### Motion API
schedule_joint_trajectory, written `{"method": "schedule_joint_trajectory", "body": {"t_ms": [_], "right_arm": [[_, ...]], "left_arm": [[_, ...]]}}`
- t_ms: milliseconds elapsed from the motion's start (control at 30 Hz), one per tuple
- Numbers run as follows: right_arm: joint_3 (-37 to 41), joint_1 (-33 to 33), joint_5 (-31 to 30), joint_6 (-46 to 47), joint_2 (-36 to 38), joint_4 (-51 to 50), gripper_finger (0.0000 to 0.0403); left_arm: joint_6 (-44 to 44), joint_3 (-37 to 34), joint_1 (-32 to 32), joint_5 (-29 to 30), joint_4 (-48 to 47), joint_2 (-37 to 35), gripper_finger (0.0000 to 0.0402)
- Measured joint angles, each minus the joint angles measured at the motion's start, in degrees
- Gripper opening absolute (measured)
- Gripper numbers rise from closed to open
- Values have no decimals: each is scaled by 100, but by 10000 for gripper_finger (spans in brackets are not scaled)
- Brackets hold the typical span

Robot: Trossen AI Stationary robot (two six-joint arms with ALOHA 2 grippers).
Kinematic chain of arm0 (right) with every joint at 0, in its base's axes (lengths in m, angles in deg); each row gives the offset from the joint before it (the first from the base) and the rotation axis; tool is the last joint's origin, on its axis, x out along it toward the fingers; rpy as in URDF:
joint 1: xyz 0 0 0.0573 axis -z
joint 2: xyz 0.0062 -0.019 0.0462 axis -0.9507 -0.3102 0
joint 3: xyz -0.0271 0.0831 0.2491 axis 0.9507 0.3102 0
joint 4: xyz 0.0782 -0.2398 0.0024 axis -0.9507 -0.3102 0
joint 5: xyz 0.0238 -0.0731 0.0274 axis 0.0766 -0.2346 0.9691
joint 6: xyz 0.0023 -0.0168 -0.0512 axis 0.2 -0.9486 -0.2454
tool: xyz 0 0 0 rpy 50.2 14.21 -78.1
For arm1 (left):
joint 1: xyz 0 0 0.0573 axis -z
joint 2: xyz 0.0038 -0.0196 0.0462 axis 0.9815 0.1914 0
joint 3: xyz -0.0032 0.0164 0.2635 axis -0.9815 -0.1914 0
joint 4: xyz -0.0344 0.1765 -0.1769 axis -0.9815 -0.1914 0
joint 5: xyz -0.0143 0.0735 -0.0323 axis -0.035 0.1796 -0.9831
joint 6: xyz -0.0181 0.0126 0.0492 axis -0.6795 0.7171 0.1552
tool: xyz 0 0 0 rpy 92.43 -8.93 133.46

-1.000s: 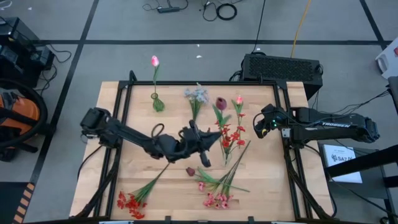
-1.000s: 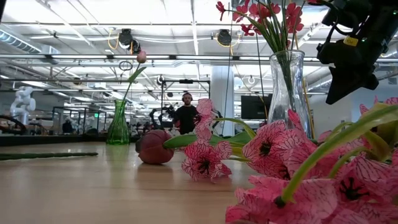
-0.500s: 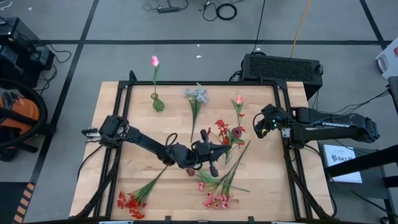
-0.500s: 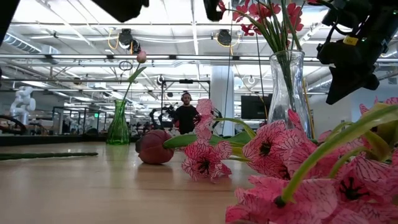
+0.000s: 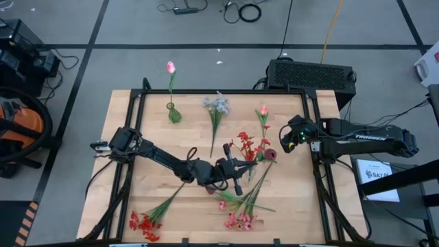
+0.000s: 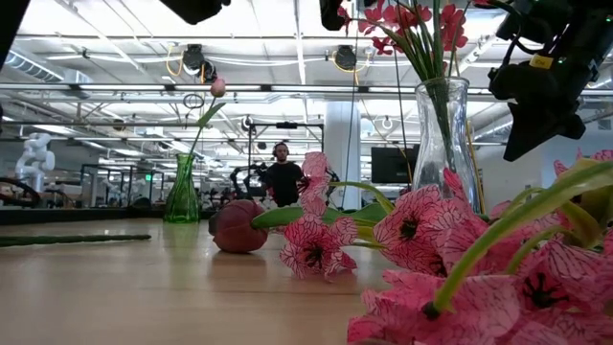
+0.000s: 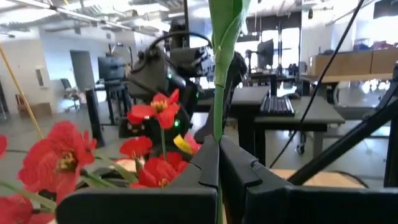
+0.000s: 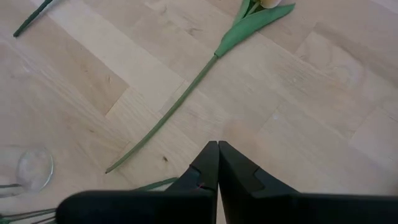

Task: Sort flowers into vase by color
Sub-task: Put the top red flower into the transparent vase, then put the white flower into the green vase

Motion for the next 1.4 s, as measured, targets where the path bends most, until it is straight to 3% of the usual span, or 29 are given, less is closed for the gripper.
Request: {"method": "schedule_joint_trajectory", "body": {"t_ms": [433, 900, 1167, 1400], "right_arm": [[0, -2, -2, -13, 0, 1, 0], [0, -2, -2, -17, 0, -54, 0], [0, 0, -7, -9, 27, -301, 0], [0, -1, -8, 4, 32, -289, 0]], "left_arm": [[-909, 0, 0, -29, -588, 0, 41], [-1476, -2, 81, -69, -1155, -98, 113], [-1504, -2, 144, -23, -2706, -911, 113], [-2465, 0, 203, -55, -4530, -1776, 113]]}}
